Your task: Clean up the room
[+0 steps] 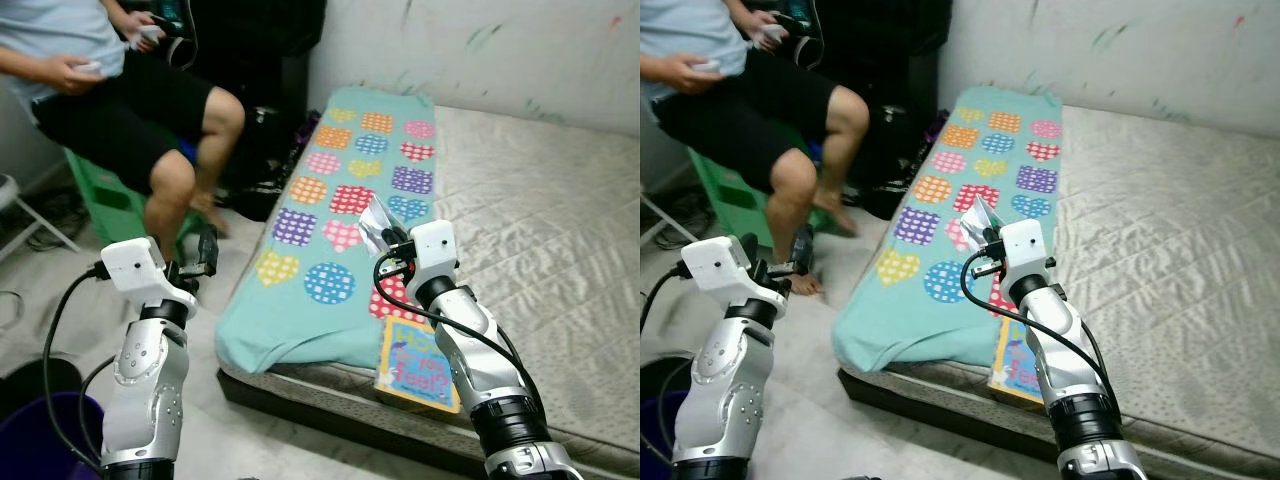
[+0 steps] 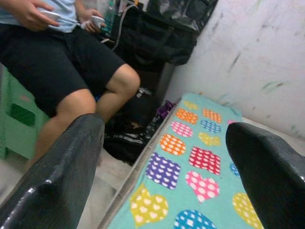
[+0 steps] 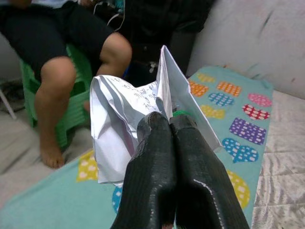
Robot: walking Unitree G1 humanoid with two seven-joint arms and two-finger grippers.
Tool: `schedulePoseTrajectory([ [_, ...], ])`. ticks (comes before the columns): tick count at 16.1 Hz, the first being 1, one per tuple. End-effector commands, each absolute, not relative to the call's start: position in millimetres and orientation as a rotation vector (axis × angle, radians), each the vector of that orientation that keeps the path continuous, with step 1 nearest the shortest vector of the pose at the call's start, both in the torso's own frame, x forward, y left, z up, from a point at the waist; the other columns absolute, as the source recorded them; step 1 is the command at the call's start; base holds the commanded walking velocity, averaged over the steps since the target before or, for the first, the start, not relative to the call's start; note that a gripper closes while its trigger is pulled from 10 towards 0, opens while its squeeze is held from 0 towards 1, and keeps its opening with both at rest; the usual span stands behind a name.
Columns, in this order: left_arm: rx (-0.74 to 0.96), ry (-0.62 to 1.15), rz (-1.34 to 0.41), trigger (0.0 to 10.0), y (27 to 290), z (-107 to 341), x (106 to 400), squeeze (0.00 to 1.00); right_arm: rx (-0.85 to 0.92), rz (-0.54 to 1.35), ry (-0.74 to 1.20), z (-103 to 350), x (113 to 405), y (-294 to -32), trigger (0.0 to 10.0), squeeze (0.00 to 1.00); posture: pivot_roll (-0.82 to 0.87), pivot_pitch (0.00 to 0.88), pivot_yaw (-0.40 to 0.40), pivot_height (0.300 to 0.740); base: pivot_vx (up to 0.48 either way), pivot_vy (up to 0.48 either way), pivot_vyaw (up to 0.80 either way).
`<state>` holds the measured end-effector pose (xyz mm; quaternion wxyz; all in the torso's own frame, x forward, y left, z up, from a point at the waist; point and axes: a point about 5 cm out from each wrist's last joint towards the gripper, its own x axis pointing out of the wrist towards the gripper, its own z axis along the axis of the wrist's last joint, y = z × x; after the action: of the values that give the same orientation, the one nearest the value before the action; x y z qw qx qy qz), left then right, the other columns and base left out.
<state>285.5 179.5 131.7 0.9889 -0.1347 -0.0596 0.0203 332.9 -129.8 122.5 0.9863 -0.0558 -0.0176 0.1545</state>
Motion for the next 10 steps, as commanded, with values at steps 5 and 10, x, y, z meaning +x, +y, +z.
schedulePoseTrajectory([
  [5, -0.282, -0.077, 0.022, 10.0, 175.7, 120.6, 284.4, 0.00, -0.131, 0.276, -0.014, 113.3, 316.4, -141.7, 10.0, 0.00, -0.09, 0.000, 0.012, 0.740, 0.000, 0.000, 0.00],
  [10, -0.300, -0.016, -0.039, 10.0, 162.3, 112.3, 277.7, 0.00, -0.110, 0.245, 0.033, 103.8, 302.0, -147.8, 10.0, 0.00, -0.09, 0.020, 0.037, 0.740, 0.000, 0.000, 0.00],
])
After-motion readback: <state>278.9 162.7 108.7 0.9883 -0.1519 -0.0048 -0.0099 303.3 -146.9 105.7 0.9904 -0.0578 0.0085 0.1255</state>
